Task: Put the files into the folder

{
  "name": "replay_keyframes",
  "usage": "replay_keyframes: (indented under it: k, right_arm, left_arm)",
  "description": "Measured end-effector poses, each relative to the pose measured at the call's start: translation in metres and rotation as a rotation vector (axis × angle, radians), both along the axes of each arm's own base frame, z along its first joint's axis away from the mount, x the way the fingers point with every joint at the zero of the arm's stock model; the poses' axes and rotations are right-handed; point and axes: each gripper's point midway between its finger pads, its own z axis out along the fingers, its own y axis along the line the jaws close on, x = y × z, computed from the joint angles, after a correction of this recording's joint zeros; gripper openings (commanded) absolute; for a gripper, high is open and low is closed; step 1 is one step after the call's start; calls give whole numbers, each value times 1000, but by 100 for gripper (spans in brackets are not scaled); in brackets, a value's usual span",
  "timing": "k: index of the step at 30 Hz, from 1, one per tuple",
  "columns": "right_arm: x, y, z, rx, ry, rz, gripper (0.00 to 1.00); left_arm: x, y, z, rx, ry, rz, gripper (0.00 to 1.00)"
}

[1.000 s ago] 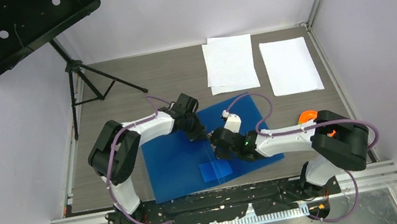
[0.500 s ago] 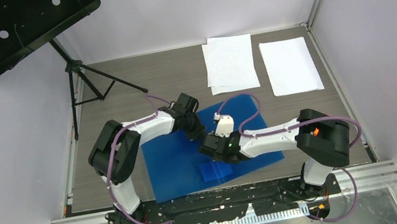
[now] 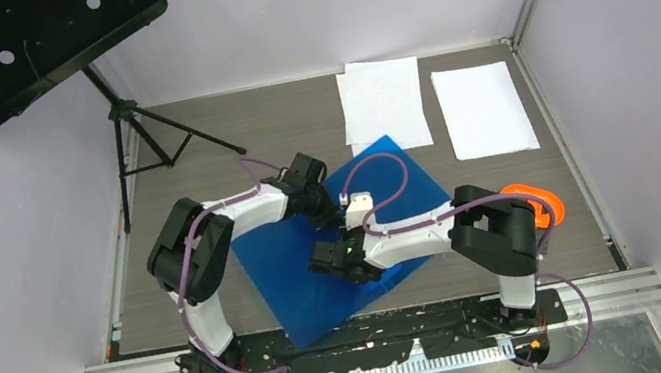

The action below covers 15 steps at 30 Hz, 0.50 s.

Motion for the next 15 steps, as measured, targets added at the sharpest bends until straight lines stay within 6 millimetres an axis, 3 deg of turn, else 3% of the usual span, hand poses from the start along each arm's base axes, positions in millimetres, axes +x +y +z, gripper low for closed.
replay_keyframes:
  k: [10,15]
  right_arm:
    - [19,-18,-6,-100,-61,-18,8]
    - [52,-42,-9,-90,-85,-115,23]
  left_arm:
    - [13,-3,1,-36,-30,29,0]
    - [20,-5,2,-53,-55,38,0]
